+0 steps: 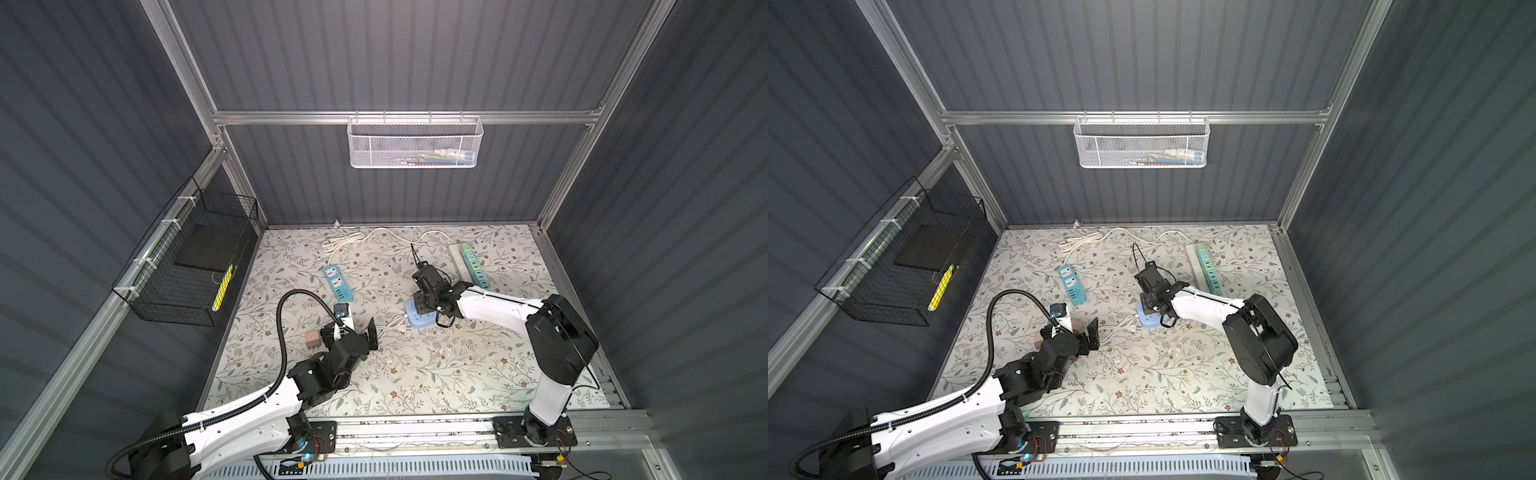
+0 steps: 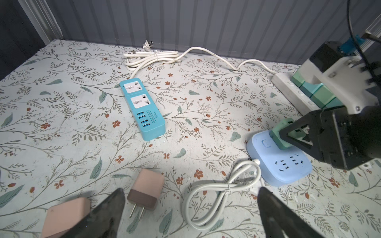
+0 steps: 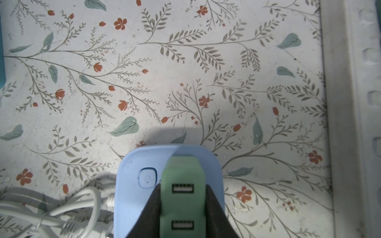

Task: Insert the plug
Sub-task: 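Lower the green adapter into the blue cube's socket with the right gripper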

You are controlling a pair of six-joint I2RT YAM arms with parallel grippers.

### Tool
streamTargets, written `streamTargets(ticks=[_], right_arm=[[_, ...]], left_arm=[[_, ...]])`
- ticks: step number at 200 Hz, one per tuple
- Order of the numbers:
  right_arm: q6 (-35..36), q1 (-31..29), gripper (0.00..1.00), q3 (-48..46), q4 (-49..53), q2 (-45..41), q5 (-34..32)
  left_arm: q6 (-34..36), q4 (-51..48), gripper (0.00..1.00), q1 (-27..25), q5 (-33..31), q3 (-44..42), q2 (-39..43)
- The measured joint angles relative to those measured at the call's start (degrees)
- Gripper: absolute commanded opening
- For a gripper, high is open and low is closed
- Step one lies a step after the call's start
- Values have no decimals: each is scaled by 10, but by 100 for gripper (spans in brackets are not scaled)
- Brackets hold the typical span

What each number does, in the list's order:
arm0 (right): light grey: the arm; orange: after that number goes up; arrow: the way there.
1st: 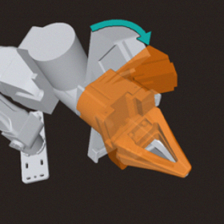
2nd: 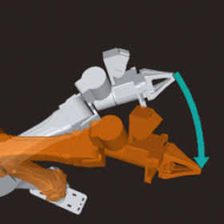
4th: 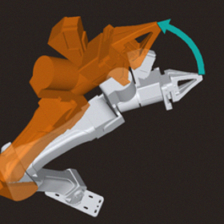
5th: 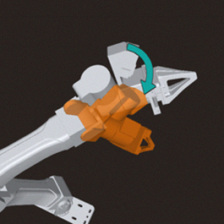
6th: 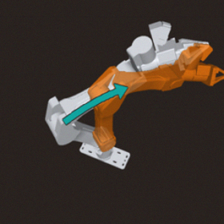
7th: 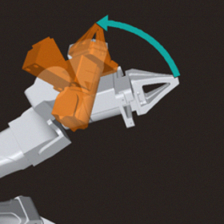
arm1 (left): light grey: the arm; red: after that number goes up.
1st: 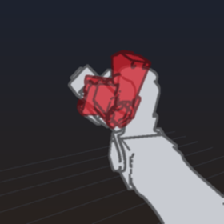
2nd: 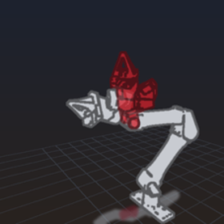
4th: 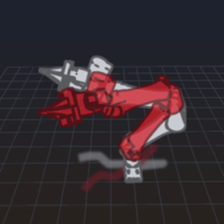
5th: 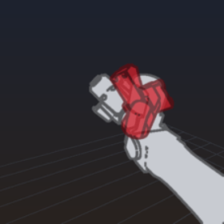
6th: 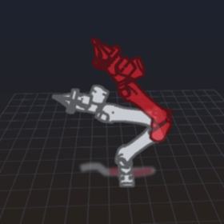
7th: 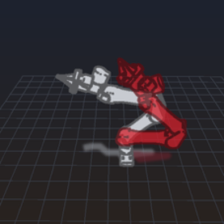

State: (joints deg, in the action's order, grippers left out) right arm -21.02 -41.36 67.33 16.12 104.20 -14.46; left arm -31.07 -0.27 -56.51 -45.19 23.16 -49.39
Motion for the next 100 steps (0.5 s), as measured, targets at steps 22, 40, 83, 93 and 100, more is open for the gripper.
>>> streamTargets(ticks=[22,40,83,93,100], right_arm=[[-7,0,19,3,-1,3,-1],[-9,0,24,3,-1,3,0],[-21,0,55,5,53,1,27],[-16,0,59,7,75,0,33],[-15,0,63,13,90,0,36]], left_arm=[[0,-9,100,0,0,-1,9],[0,-19,100,0,0,-1,16],[-9,-74,100,0,0,13,26],[-12,-89,100,0,0,25,26],[-14,-99,100,0,-1,36,26]])
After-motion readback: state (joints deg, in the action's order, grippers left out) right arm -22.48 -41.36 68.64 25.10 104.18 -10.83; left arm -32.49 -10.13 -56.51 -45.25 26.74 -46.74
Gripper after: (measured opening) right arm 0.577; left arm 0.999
